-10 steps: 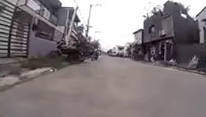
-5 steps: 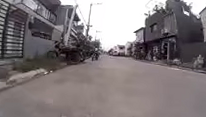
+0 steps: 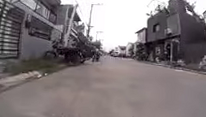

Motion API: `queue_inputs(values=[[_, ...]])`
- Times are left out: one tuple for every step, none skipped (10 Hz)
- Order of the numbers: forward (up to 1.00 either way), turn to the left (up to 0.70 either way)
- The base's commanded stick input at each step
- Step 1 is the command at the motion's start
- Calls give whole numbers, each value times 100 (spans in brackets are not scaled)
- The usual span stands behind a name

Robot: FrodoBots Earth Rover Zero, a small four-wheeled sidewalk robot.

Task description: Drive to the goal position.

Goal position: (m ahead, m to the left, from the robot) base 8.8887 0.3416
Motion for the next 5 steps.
queue_inputs(values=[[70,-12],[70,5],[70,1],[70,0],[70,0]])
